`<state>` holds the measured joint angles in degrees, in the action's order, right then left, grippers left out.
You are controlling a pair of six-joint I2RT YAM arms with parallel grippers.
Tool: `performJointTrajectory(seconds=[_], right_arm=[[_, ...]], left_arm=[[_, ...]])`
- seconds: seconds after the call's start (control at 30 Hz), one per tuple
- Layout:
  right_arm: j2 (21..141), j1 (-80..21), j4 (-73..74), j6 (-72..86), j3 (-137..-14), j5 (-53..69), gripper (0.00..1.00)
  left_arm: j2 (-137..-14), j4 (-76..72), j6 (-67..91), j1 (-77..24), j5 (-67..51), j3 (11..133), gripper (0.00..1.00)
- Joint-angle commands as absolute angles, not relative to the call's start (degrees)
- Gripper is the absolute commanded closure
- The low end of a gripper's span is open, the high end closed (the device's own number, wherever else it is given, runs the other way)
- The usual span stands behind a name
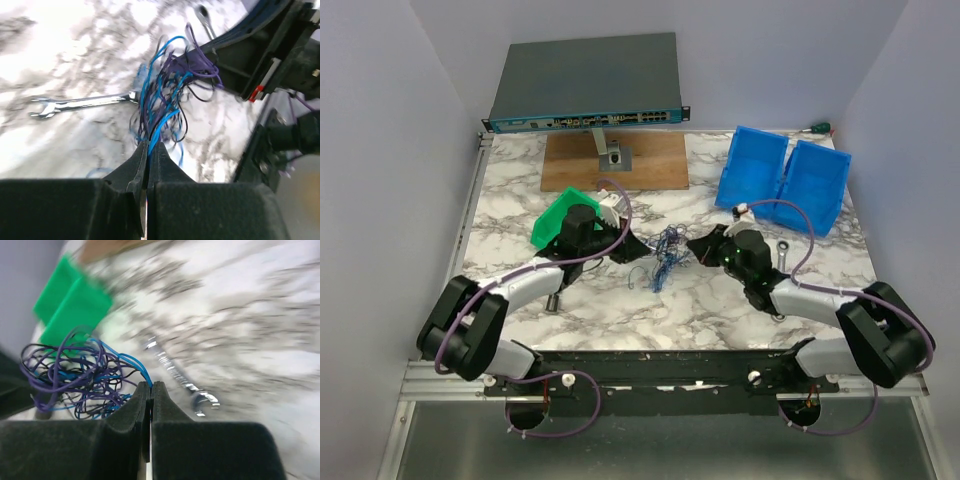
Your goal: Untangle the cables
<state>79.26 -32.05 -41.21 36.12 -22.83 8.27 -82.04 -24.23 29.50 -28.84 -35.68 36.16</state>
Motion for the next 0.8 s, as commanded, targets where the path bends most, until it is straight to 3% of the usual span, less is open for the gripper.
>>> performJointTrajectory(seconds=[0.0, 0.33, 0.53, 0.63, 0.77], right_arm=[[73.8, -31.5, -20.1, 40.5, -24.2, -30.9, 0.99], [66.0, -31.5, -15.1, 49.1, -20.5, -46.7, 0.99], [61.3, -31.5, -10.1, 56.7, -18.8, -53.7, 0.99], [59.3, -31.5, -21.2, 46.1, -15.8, -44.7, 0.93], [63.4, -31.5, -30.1, 34.0, -17.8, -20.0, 0.90]], left_arm=[[-77.7, -13.9, 26.4, -26.2, -20.5, 35.4, 1.00], [-74.2, -6.9, 27.9, -24.4, -6.3, 34.8, 1.00], [-62.5, -10.4, 31.5, -24.2, 7.0, 27.0, 1.00], [-58.1, -17.5, 30.8, -24.2, 4.2, 22.6, 1.00], [-63.9, -22.6, 28.4, -24.3, -13.8, 25.5, 1.00]])
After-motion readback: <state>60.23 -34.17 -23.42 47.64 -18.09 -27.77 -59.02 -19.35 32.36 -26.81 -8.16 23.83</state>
